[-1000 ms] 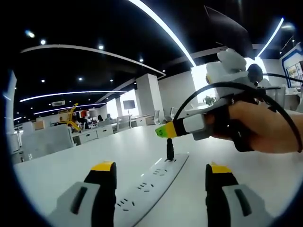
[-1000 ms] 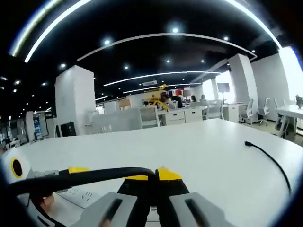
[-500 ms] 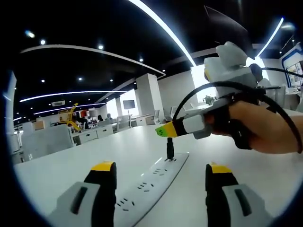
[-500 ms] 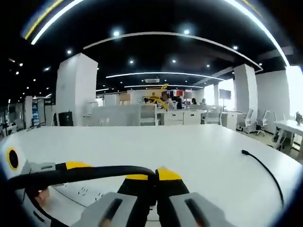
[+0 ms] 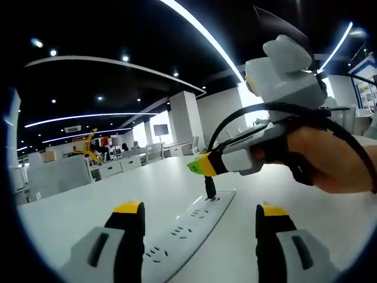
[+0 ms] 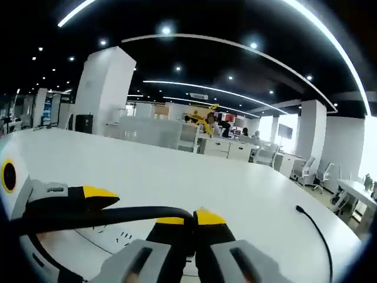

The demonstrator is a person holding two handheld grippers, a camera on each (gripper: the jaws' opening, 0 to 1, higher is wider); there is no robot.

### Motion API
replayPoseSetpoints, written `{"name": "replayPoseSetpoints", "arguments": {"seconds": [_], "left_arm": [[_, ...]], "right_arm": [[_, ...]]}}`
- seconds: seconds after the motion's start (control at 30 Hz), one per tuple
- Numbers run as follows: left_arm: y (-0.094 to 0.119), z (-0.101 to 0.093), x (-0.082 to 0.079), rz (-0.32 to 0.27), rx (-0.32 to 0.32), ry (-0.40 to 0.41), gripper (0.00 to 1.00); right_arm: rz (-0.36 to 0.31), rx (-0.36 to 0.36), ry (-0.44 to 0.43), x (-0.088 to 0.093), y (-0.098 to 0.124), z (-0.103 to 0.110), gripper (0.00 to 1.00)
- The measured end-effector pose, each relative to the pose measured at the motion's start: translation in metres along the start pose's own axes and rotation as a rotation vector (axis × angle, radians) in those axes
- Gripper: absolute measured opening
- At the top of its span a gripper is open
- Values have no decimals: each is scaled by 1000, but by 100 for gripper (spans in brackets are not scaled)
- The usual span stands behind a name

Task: Locate the USB plug end of the data cable currently connected to the USB port on the desk. Grip the plug, withdraw it from the port, and place it onto the desktop.

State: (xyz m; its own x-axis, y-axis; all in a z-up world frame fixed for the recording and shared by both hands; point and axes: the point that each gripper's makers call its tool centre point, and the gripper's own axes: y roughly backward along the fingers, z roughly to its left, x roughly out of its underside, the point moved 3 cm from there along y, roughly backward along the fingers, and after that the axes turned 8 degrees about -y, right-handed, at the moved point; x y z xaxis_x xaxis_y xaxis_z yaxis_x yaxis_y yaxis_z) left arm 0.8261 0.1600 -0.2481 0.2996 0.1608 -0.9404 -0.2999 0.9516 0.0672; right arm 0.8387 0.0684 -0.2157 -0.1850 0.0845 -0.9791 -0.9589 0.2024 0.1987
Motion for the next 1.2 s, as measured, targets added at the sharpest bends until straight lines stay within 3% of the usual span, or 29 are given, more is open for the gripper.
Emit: {"name": "replayPoseSetpoints", "arguments": {"seconds": [0.03, 0.07, 0.1, 0.17, 0.3, 0.4, 0.63, 0.97, 1.2], "left_arm": [[0, 0, 0, 1, 0, -1, 77], [0, 0, 0, 0, 1, -1, 77], [0, 0, 0, -1, 0, 0, 77], [0, 0, 0, 0, 0, -1, 77], [-1, 0, 0, -1, 2, 0, 77], [-1, 0, -1, -4, -1, 5, 77], [0, 3, -1, -11, -10, 12, 77], [1, 2, -2, -17, -15, 7, 78], [3, 1, -2, -17, -19, 4, 78]], "right_arm": [[-133, -25, -57, -19, 2, -3, 5], [-184, -31, -92, -30, 8, -5, 4], [-188, -42, -113, -42, 17, -8, 4], [-210, -25, -34, -55, 22, -7, 5], [-189, -57, -45, -45, 14, 8, 5], [-154, -51, -4, -34, 7, 10, 5], [-188, -56, -100, -39, 17, -2, 5], [-230, -57, -156, -50, 31, -11, 5], [-218, -55, -173, -44, 35, -11, 5]]}}
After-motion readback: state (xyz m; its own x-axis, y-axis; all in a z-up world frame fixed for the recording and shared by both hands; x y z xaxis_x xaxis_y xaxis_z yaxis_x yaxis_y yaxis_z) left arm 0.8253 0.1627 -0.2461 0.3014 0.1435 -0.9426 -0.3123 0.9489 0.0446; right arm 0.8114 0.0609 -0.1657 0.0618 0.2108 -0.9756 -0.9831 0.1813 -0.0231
